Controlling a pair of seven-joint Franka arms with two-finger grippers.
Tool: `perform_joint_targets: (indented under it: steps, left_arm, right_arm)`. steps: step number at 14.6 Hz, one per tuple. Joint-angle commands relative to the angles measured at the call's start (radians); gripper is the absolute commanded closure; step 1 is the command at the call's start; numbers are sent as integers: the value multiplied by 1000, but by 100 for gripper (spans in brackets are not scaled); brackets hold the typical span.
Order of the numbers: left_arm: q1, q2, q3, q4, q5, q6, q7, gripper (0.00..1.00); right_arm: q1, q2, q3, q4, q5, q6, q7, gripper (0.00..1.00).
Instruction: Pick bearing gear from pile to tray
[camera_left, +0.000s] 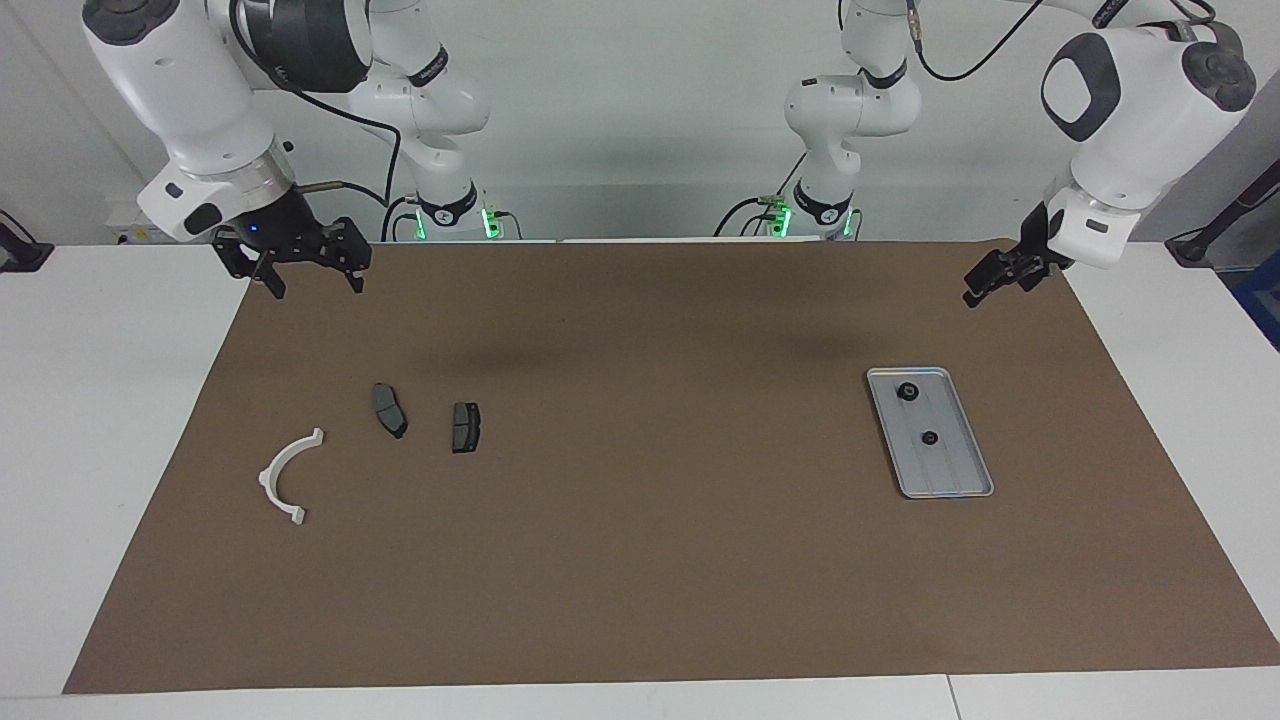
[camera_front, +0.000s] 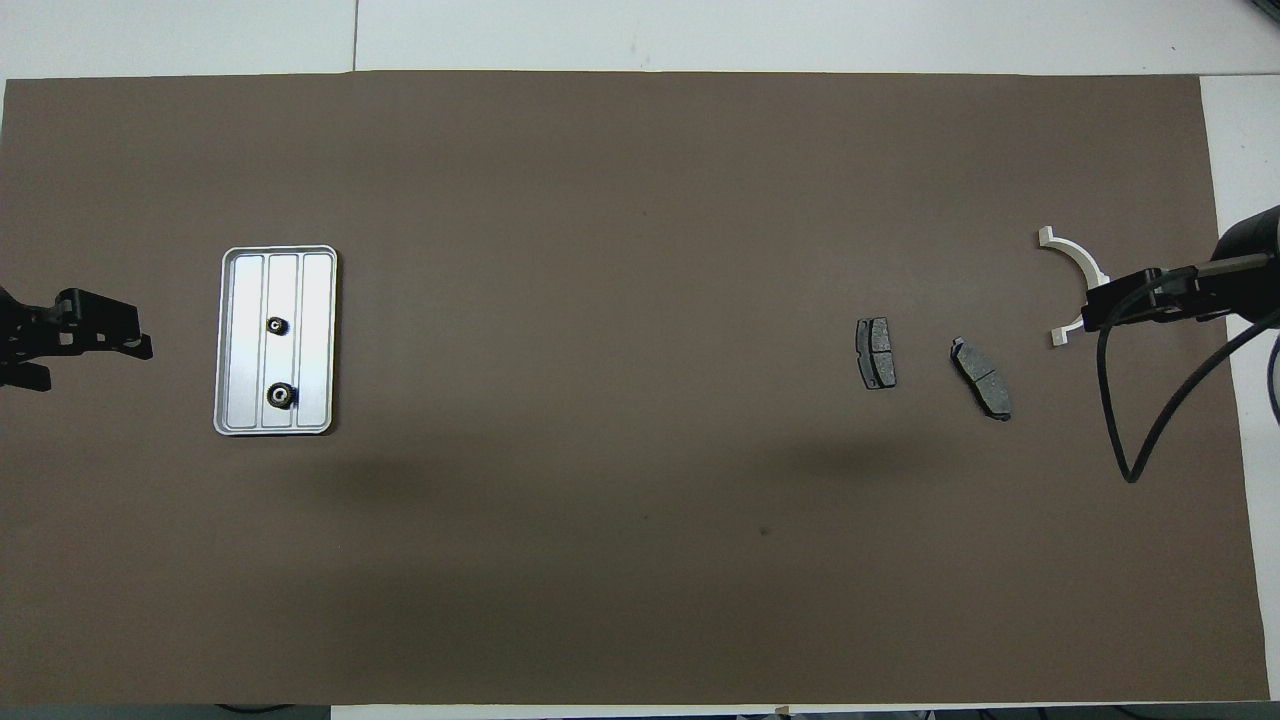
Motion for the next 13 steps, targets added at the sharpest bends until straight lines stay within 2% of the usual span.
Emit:
perform_joint_targets:
  steps: [1,5,9,13]
  left_arm:
    - [18,5,-42,-6,8,61,21,0]
    - [38,13,-47,2,17,77,91,0]
    - [52,50,-56,49,46,25,104,0]
    - [103,48,-139,101,46,-29,104,0]
  right_arm:
    - [-19,-30,9,-39,1,28,-23,0]
    - [-19,-30,11,-39,1,29,-23,0]
    - [-19,-31,11,-39,1,29,-21,0]
    - [-19,-31,11,-39,1,29,-21,0]
